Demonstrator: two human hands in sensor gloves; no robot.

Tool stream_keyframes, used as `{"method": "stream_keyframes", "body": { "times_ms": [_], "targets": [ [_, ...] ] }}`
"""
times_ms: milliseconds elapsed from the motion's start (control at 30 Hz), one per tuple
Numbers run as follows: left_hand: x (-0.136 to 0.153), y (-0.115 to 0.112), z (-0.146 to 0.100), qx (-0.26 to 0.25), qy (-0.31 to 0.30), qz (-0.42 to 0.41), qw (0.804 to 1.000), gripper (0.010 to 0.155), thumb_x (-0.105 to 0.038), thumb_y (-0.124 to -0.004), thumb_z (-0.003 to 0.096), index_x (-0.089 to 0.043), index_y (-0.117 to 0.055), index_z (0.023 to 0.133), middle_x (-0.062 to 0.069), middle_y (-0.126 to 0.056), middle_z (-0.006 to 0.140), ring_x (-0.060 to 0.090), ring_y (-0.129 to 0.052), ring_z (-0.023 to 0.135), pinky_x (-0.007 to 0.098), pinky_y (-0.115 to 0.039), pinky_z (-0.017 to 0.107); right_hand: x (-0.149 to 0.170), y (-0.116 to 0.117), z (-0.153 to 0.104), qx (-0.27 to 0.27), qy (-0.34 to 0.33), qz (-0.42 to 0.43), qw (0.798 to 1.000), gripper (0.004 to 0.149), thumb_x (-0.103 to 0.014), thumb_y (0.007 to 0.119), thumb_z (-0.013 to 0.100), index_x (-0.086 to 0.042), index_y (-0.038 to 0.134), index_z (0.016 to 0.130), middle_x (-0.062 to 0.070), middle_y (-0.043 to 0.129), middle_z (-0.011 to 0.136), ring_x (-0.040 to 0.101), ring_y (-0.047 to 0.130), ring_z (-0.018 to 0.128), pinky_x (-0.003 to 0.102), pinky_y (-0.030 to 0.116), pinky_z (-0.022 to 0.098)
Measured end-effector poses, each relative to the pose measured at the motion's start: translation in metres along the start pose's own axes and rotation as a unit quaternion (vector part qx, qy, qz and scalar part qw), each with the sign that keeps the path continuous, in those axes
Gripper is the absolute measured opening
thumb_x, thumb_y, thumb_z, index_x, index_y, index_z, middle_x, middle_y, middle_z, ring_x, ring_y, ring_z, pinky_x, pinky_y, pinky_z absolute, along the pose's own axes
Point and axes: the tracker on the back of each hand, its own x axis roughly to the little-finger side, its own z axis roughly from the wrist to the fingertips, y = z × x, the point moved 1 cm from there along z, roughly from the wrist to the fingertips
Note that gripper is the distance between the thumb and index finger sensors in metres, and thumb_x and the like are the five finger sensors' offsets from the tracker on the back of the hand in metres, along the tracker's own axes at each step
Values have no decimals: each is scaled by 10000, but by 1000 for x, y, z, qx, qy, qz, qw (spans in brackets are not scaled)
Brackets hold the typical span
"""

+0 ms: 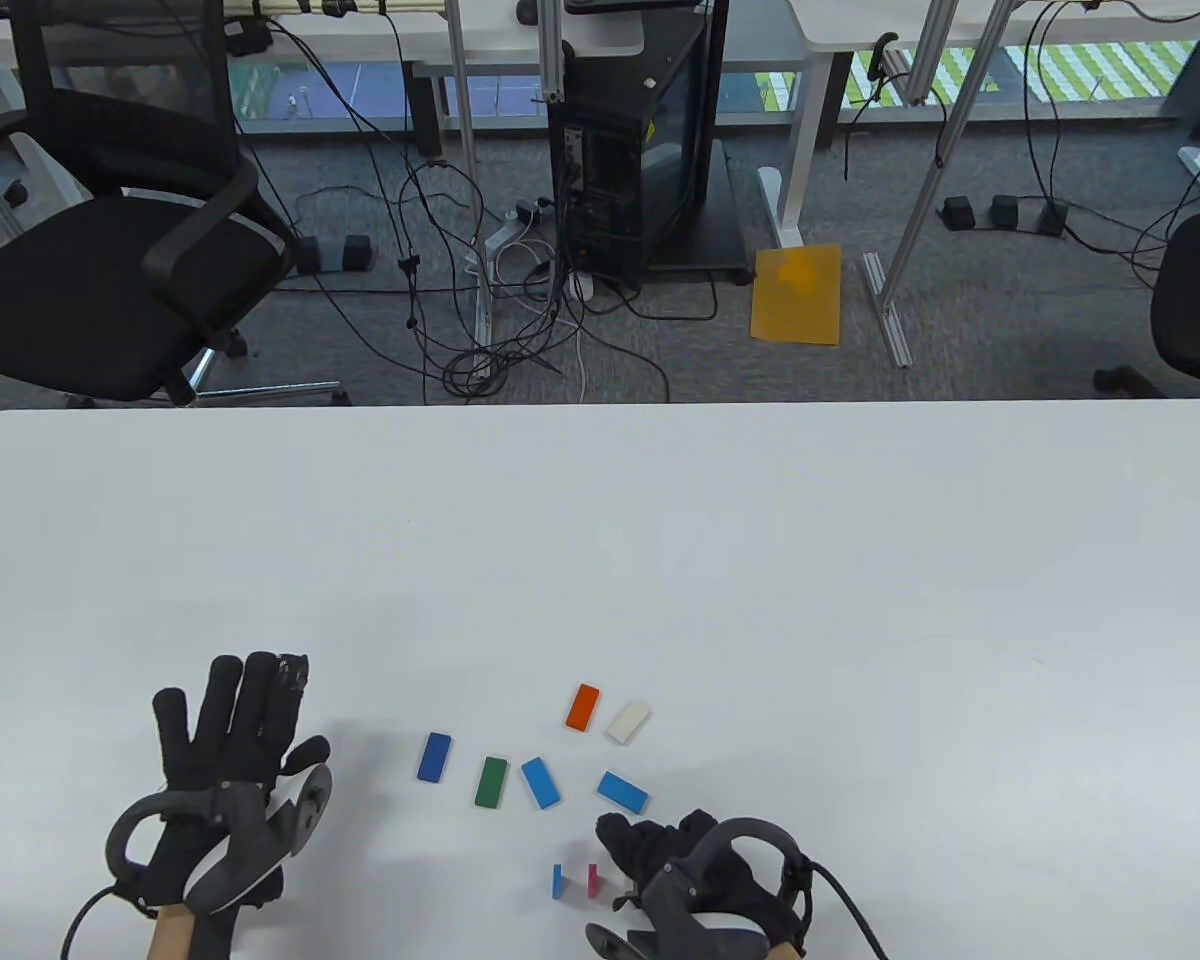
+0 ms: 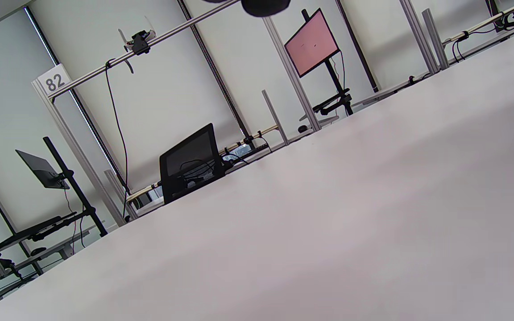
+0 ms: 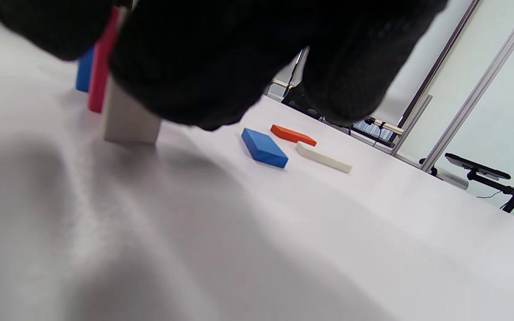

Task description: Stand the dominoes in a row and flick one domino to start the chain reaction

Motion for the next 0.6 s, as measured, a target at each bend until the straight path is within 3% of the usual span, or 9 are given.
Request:
{"method": "stream_keyframes", "body": {
  "times_ms": [167, 267, 400, 467, 600],
  "targets": [
    [2, 0, 1, 2, 3, 2, 1000, 751, -639, -239, 452, -324, -176, 1131, -90, -461, 1246, 227, -425, 1197, 631, -320, 816, 8, -8, -4, 18, 18, -3, 1000, 929, -591, 684, 325, 3, 544, 1026, 74, 815, 900, -24, 967, 431, 419, 803, 482],
    [5, -2, 1, 11, 8, -3, 1000, 736, -638, -238, 452, -355, -233, 1132, -95, -472, 1244, 228, -432, 1197, 631, -325, 815, 22, -20, -11, 47, 38, 36, 997, 944, -609, 671, 324, 6, 548, 1029, 87, 815, 906, 0, 976, 447, 434, 796, 486],
    [9, -4, 2, 13, 16, -5, 1000, 735, -636, -238, 453, -356, -240, 1132, -97, -478, 1242, 227, -438, 1194, 629, -332, 815, 55, -40, -27, 134, 103, 93, 981, 872, -586, 670, 352, -28, 607, 1019, 84, 850, 894, 61, 1006, 482, 467, 783, 496],
    [10, -4, 2, 14, 17, -6, 1000, 735, -636, -238, 452, -356, -241, 1132, -97, -477, 1242, 227, -437, 1195, 628, -331, 816, 67, -42, -27, 154, 130, 92, 975, 814, -561, 680, 363, -58, 644, 1002, 68, 871, 880, 89, 1019, 498, 483, 777, 502],
    [9, -5, 2, 17, 14, -1, 1000, 734, -636, -238, 452, -358, -239, 1131, -97, -478, 1242, 225, -434, 1196, 628, -331, 816, 83, -35, -11, 137, 136, 67, 979, 786, -545, 702, 357, -95, 637, 998, 32, 864, 888, 103, 1026, 535, 487, 774, 508]
  ]
}}
